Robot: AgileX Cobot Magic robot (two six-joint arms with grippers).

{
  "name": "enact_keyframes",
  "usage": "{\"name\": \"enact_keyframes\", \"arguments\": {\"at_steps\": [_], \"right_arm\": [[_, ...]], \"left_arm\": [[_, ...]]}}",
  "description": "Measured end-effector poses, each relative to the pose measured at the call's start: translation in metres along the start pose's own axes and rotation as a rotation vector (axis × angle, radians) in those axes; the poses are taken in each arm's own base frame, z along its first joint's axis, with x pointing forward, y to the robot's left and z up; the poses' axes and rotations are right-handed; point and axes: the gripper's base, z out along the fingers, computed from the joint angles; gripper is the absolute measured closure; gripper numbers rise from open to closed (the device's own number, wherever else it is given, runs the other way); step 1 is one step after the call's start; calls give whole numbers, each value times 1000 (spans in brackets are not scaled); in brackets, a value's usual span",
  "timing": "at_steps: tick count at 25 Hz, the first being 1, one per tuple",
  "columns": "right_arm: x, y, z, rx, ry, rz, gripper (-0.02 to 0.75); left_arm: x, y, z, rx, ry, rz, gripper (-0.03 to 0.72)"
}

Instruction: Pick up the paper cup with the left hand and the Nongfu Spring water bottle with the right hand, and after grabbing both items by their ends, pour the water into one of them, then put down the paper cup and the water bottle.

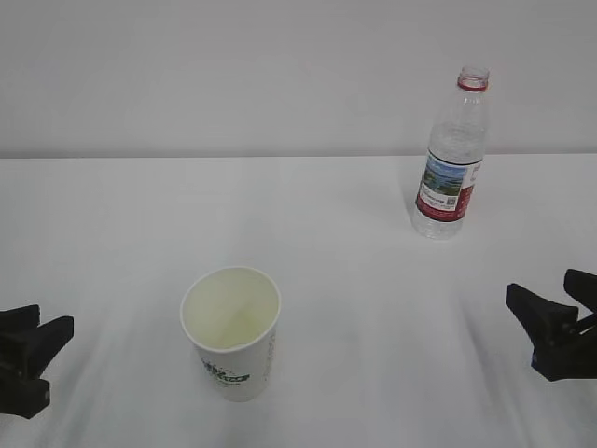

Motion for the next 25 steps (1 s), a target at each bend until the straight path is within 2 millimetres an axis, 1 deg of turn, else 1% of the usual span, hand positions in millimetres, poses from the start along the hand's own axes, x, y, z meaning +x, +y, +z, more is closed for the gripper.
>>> {"name": "enact_keyframes", "arguments": {"at_steps": [8, 15, 19, 21, 23, 25], "right_arm": [[0, 5, 0, -56, 1, -4, 189], [0, 5, 0, -57, -1, -33, 190], [0, 5, 0, -56, -4, -119, 190], [-2, 5, 2, -54, -13, -151, 190], [-6, 3, 6, -51, -31, -171, 190], [-11, 2, 10, -47, -53, -181, 189]], "left_arm": [[1, -9, 0, 102, 5, 46, 437], [1, -10, -1, 113, 6, 51, 445], [1, -10, -1, 113, 6, 53, 445], [1, -10, -1, 111, 5, 71, 437], [1, -10, -1, 111, 3, 96, 409], [1, -10, -1, 111, 2, 115, 331]]}}
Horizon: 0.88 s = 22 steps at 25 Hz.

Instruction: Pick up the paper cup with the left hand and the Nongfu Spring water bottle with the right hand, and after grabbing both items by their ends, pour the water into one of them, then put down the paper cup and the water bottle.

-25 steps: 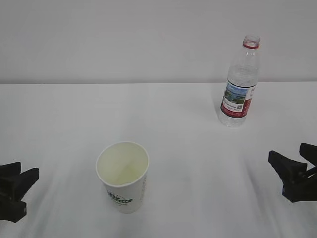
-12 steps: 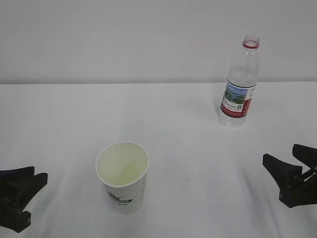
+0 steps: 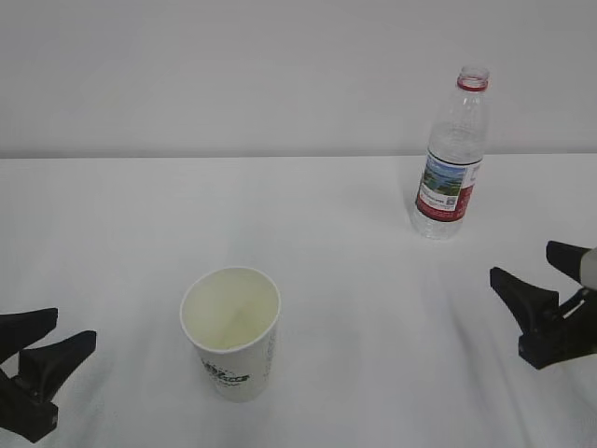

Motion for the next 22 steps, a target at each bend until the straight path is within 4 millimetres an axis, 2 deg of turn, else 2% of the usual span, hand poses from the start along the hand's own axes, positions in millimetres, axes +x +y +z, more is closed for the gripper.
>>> {"name": "enact_keyframes", "arguments": {"at_steps": [4, 6, 12, 22], "right_arm": [[-9, -4, 11, 3, -45, -11, 181], [-13, -6, 14, 3, -61, 3, 181], [-19, -9, 21, 6, -90, 79, 160], [-18, -10, 21, 13, -85, 115, 148]], "left_arm": [[0, 0, 0, -4, 0, 7, 87], [0, 1, 0, -6, -1, 5, 30], [-10, 3, 10, 8, -48, -11, 8], [-11, 2, 11, 24, -51, -65, 8]]}}
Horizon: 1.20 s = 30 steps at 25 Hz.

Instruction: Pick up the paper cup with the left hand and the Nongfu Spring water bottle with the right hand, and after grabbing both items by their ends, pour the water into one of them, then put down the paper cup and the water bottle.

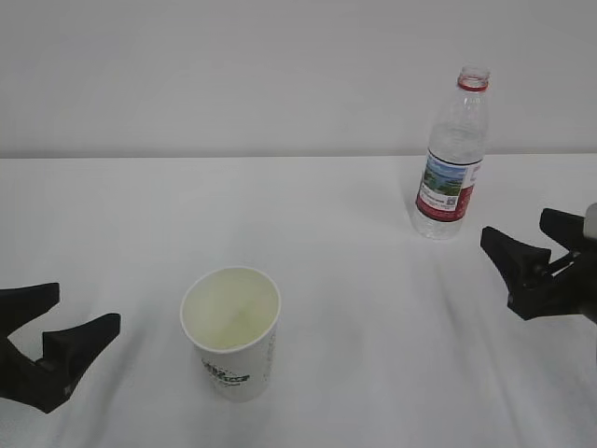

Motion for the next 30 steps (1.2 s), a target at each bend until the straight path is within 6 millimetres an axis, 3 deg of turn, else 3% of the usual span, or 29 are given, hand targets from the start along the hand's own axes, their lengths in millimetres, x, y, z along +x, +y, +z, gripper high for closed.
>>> {"name": "enact_keyframes", "arguments": {"at_steps": [13, 20, 30], "right_arm": [[-10, -8, 10, 57, -44, -26, 148], [-4, -12, 26, 56, -24, -22, 148], [6, -20, 64, 45, -14, -24, 148]], "left_arm": [[0, -1, 0, 9, 1, 2, 31], [0, -1, 0, 12, 1, 4, 46], [0, -1, 0, 12, 1, 4, 66]]}}
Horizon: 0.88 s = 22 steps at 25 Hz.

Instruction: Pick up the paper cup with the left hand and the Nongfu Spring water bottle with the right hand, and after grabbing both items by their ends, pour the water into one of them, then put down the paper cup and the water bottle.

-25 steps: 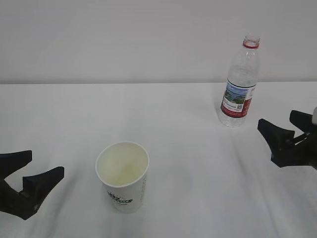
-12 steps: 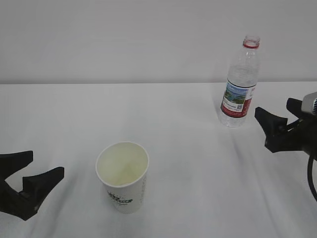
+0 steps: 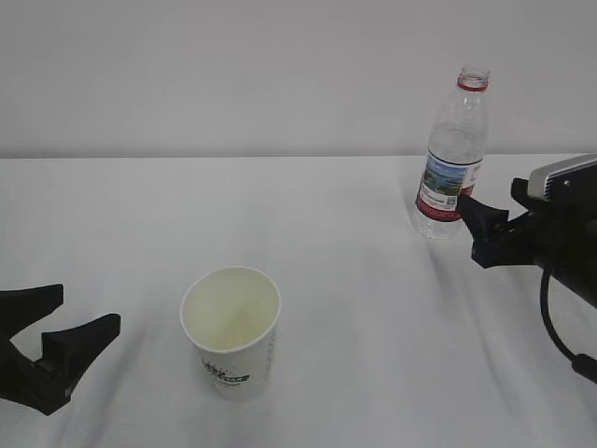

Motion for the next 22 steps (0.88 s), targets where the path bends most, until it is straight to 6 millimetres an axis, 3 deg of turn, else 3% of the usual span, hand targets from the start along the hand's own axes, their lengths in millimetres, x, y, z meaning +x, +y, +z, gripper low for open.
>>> {"name": "enact_keyframes", "arguments": {"at_steps": [10, 22], "right_arm": [[21, -1, 40, -55, 21, 57, 148], [22, -8, 62, -21, -13, 14, 148]], "left_arm": [[0, 0, 0, 0, 0, 0, 82], [0, 0, 0, 2, 0, 1, 95]]}}
